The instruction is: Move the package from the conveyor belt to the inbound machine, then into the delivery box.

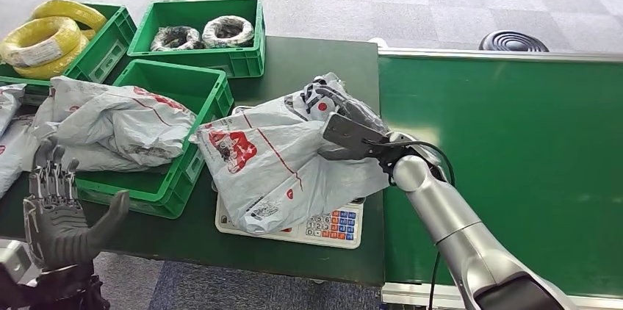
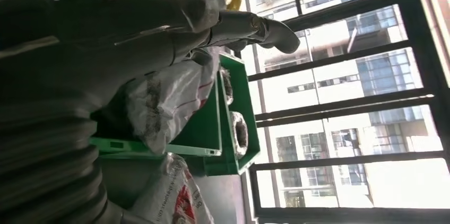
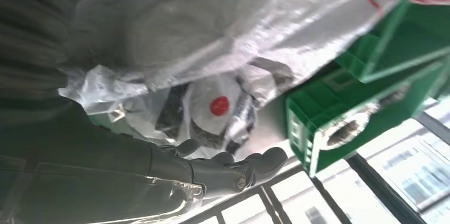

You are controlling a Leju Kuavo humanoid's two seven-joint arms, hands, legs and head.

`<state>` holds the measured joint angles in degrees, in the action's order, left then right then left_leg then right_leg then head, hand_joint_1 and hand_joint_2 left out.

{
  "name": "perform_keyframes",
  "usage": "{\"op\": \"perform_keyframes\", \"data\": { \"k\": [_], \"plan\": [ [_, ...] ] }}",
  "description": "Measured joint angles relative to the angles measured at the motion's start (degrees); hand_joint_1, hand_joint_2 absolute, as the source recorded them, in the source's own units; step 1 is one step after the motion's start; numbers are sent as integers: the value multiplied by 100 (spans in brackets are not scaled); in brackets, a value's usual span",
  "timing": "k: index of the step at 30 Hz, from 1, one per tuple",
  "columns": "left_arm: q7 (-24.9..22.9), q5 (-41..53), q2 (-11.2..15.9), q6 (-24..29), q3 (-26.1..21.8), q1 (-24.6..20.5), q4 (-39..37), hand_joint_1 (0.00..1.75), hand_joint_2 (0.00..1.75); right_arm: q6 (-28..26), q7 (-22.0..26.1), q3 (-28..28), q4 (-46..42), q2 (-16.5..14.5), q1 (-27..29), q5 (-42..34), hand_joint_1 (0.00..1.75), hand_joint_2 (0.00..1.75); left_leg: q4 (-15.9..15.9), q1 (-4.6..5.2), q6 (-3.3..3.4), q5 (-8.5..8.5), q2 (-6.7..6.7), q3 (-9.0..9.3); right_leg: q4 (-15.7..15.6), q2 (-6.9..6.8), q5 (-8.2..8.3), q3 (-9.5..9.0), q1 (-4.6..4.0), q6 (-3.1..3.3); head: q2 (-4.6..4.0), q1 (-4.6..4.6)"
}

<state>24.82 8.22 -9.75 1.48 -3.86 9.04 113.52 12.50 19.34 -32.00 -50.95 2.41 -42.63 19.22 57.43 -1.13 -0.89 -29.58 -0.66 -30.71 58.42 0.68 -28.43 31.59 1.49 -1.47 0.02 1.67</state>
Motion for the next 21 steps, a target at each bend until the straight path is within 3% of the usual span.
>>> {"op": "perform_keyframes", "data": {
  "k": [7,15,21],
  "plan": [
    [-408,899,276,155,959,-688,-88,0,175,-236,322,598,-590,-138,265,-1182,0,175,1,0,0,0,1,1,0,1,2,-1,0,0,0,1],
    [-692,1326,568,284,1555,-1214,-304,0,175,-701,371,973,-1366,-177,596,-1296,0,175,0,0,0,1,5,2,0,5,4,7,0,2,0,1],
    [-1810,2072,772,113,1950,-1892,-929,0,175,-2129,413,1479,-2691,-142,1365,-849,0,175,3,1,2,4,-23,-3,-1,-22,4,1,1,1,0,1]
  ]
}}
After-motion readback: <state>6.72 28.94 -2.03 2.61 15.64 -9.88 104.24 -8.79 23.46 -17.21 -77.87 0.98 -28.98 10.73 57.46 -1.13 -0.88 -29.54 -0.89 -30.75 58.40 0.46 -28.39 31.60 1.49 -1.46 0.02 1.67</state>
